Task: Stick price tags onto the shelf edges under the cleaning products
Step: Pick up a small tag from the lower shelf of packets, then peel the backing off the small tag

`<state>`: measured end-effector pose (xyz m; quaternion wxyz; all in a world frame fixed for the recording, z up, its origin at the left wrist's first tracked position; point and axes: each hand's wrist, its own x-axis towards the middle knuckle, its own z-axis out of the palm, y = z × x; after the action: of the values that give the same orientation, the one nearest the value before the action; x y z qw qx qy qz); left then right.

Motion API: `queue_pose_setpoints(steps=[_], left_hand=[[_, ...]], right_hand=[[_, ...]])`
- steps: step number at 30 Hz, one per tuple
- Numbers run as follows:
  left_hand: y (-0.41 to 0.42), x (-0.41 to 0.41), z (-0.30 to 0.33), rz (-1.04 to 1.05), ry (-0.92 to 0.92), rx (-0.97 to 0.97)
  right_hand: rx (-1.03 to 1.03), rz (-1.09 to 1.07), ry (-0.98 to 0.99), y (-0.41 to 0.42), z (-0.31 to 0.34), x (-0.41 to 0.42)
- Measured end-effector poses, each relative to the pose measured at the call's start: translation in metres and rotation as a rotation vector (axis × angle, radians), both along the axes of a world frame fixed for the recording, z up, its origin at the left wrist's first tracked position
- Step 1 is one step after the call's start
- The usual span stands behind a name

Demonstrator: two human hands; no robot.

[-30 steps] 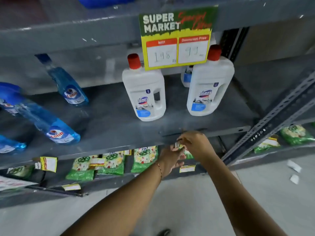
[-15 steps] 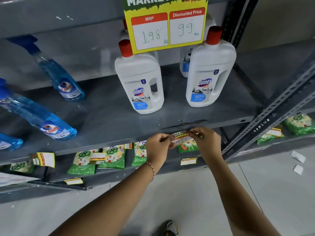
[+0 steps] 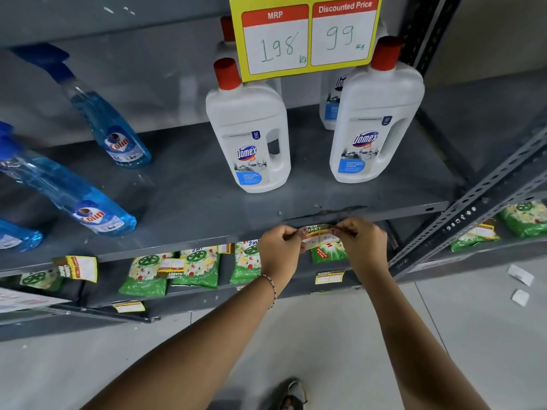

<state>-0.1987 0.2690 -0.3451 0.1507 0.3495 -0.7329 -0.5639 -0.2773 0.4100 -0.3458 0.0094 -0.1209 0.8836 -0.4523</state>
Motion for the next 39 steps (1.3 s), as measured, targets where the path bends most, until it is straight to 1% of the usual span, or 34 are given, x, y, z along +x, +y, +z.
queue_pose_setpoints(steps=[6,12,15,18,23,25,27,29,32,34,35,36,37,38,39], left_hand=[[0.001,-0.003,0.004,0.039,-0.051,-0.055],[-0.008,0.003,0.006,-0.032,-0.130,-0.076],[-0.017,0.012,0.004,-0.030,-0.155,0.020],[-0.035,0.029,0.001,0.044,-0.130,0.257],[-0.091,0.082,-0.002,0.206,-0.032,0.624],[-0.121,0.110,-0.003,0.289,-0.018,0.705],[-0.157,0.142,-0.005,0.389,0.029,0.800],[-0.201,0.181,-0.007,0.502,0.080,0.822],[-0.257,0.225,-0.006,0.586,0.135,0.766],[-0.291,0.242,-0.003,0.696,0.226,0.822],[-0.307,0.247,-0.004,0.723,0.243,0.841],[-0.323,0.249,-0.003,0.769,0.293,0.827],[-0.333,0.254,-0.002,0.724,0.277,0.780],[-0.343,0.259,-0.003,0.680,0.323,0.753],[-0.347,0.261,0.000,0.689,0.322,0.756]], right_hand=[[-0.021,-0.077,-0.032,-0.007,-0.005,0.002],[-0.063,-0.308,-0.115,-0.006,-0.006,0.006],[-0.143,-0.438,-0.169,0.000,-0.002,0.016],[-0.183,-0.477,-0.203,-0.001,0.002,0.040],[-0.235,-0.328,-0.234,-0.037,0.006,0.097],[-0.234,-0.213,-0.246,-0.065,0.009,0.120],[-0.214,-0.052,-0.269,-0.103,0.014,0.142],[-0.175,0.103,-0.254,-0.151,0.021,0.164],[-0.120,0.266,-0.207,-0.223,0.033,0.192],[-0.071,0.348,-0.134,-0.271,0.038,0.208],[-0.035,0.397,-0.088,-0.295,0.041,0.215],[-0.006,0.449,-0.057,-0.318,0.044,0.221],[0.020,0.504,-0.035,-0.339,0.046,0.226],[0.051,0.560,-0.009,-0.361,0.047,0.231],[0.094,0.608,0.018,-0.380,0.048,0.235]])
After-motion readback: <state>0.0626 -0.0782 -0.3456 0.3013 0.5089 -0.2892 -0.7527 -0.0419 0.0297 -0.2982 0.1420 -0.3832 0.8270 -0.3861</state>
